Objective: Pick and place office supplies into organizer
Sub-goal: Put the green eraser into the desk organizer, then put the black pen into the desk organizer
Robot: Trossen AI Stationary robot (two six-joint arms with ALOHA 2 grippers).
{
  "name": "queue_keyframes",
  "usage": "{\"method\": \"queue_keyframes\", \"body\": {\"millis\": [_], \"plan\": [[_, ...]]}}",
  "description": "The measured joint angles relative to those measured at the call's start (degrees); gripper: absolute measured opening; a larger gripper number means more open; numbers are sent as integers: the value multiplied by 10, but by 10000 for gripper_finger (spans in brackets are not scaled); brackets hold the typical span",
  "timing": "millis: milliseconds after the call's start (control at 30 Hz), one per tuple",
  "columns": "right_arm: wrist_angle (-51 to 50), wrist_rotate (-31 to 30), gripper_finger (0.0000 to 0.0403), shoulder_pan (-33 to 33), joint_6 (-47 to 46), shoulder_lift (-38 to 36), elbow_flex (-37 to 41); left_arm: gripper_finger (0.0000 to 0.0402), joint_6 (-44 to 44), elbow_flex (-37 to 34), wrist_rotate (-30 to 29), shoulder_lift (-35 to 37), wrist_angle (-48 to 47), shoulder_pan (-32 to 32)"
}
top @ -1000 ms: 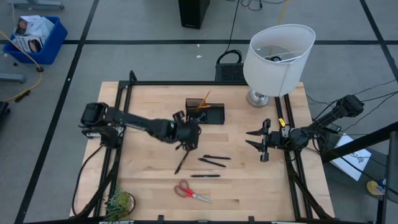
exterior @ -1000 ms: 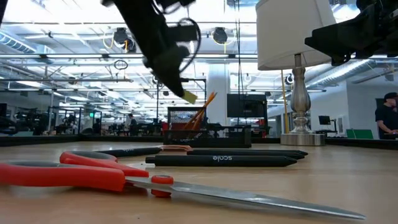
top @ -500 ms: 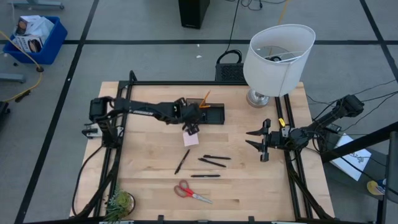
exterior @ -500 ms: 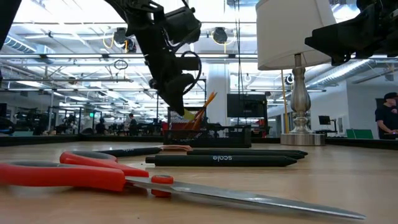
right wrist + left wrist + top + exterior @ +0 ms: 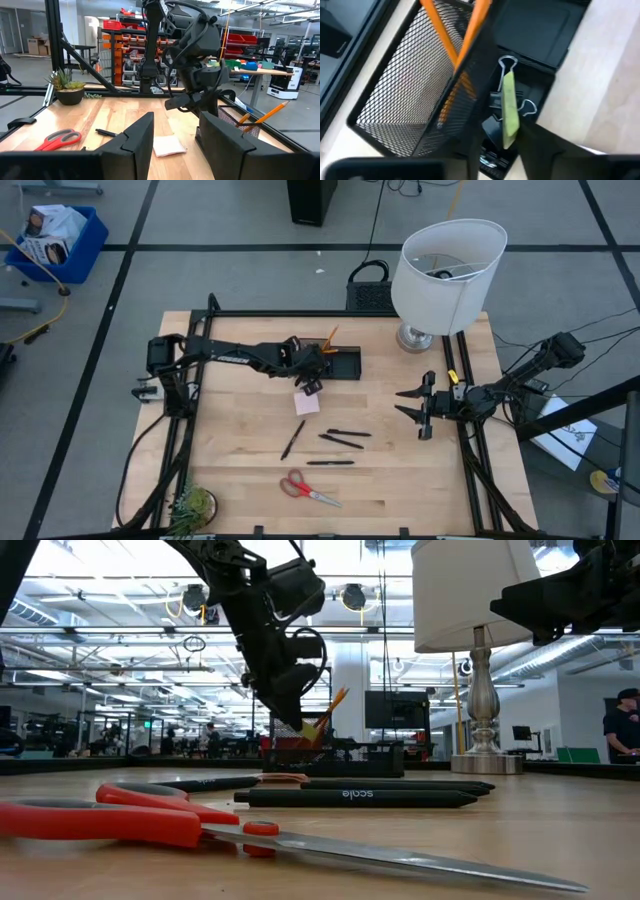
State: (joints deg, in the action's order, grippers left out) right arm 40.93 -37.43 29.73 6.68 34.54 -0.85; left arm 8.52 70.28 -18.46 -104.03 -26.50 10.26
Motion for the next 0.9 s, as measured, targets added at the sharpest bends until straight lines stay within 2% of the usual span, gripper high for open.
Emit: {"method": "queue_keyframes", "body": {"millis": [167, 367, 500, 633, 700, 800, 900], "plan": [[0, 0, 153, 0, 0, 0, 0, 181, 6, 0, -11, 0, -3, 0], [0, 0, 153, 0, 0, 0, 0, 223, 12, 0, -5, 0, -7, -1], [0, 0, 153, 0, 0, 0, 0, 236, 13, 0, 0, 0, -9, -5], [0, 0, 153, 0, 0, 0, 0, 233, 10, 0, 4, 2, -34, -21], [0, 0, 153, 0, 0, 0, 0, 230, 35, 0, -1, 6, -45, -39], [0, 0, 153, 0, 0, 0, 0, 230, 52, -15, -1, 15, 6, -85], [0, 0, 153, 0, 0, 0, 0, 230, 38, -57, 35, 41, 143, -140]]}}
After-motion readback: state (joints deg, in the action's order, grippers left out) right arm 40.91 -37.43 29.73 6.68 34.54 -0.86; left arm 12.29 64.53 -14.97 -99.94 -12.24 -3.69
